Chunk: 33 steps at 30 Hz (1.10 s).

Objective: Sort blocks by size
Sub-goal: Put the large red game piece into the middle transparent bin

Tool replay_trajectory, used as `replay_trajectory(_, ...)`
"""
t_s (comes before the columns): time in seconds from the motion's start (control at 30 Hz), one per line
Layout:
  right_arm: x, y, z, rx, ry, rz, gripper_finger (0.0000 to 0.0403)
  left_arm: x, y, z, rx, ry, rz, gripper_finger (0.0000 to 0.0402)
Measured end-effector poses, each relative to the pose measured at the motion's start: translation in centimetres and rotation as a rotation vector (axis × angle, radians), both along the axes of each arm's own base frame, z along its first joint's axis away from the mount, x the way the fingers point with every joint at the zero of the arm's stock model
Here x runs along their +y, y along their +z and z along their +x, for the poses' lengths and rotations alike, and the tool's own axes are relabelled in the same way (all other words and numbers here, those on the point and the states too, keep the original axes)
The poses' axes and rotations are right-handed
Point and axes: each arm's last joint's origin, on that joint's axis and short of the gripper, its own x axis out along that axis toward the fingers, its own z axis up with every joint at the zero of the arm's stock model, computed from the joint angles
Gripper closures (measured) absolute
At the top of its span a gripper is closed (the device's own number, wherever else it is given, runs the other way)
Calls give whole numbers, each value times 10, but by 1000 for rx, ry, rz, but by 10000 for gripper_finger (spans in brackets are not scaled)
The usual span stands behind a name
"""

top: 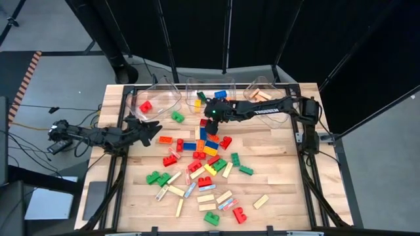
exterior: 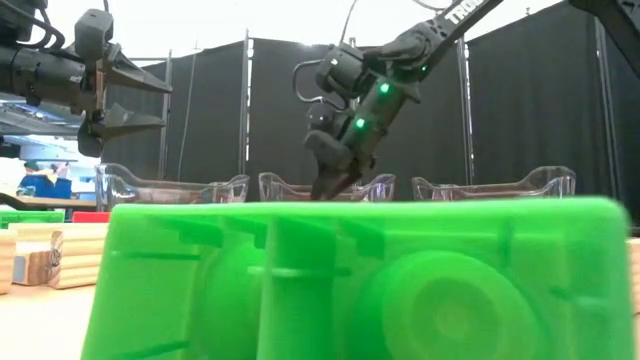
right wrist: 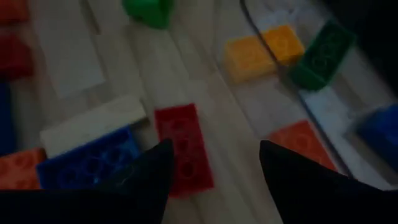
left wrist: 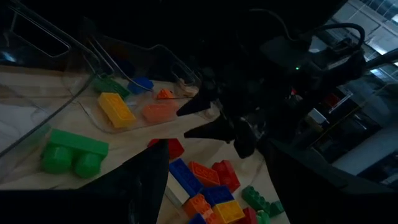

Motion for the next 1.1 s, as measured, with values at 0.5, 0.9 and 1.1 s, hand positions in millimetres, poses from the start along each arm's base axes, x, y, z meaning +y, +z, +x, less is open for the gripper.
replay_trajectory(0.5, 6, -35, 5, 90, 32, 59, 158, 0, -2, 0, 23, 0, 8, 133)
replay_trajectory(0.9, 8, -33, 6, 78, 2, 40, 282, 0, -3, 0, 31, 4, 13, 133)
replay_trajectory(1.1, 14, -34, 7, 68, 8, 117, 389, 0, -3, 0, 31, 4, 13, 133)
